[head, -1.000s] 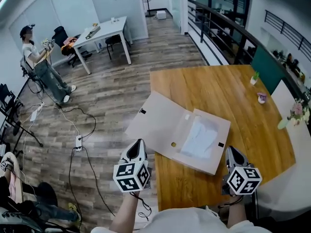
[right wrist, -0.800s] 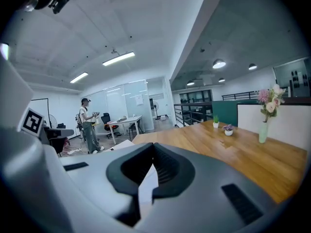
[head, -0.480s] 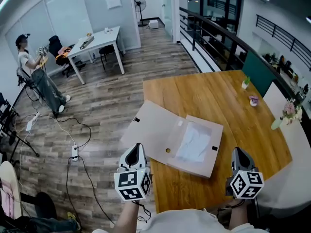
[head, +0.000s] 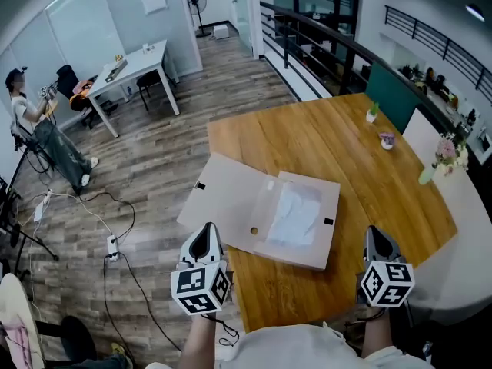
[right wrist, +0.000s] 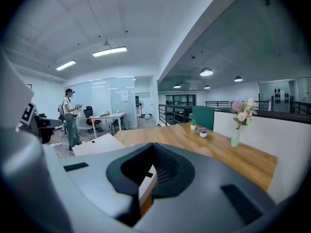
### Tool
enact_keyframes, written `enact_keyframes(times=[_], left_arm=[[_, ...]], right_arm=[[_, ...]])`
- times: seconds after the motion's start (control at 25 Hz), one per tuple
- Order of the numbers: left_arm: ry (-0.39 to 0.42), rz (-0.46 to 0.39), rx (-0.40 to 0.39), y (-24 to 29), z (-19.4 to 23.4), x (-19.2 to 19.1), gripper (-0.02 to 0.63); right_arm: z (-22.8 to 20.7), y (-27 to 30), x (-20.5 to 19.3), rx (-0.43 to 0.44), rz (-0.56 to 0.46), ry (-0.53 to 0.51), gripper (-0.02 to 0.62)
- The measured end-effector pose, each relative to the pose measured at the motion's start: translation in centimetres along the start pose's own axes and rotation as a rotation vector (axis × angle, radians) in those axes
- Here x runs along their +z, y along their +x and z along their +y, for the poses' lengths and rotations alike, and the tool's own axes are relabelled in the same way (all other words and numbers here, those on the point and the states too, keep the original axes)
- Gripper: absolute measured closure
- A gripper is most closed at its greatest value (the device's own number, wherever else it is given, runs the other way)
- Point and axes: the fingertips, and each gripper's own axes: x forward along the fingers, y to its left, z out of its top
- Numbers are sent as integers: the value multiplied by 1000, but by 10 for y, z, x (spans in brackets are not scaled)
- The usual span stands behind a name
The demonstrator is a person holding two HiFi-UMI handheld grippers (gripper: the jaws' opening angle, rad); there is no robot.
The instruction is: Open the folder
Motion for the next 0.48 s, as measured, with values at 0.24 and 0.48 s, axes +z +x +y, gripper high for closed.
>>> enact_keyframes(times=[0.24,0.48], left_arm=[[-16,0,2,2,-4,-2,603],[-32,3,5,1,-7,-7,603]], right_arm=[[-7,-6,4,-5,-20,15,597],[-10,-11,6,-2,-22,6,597]])
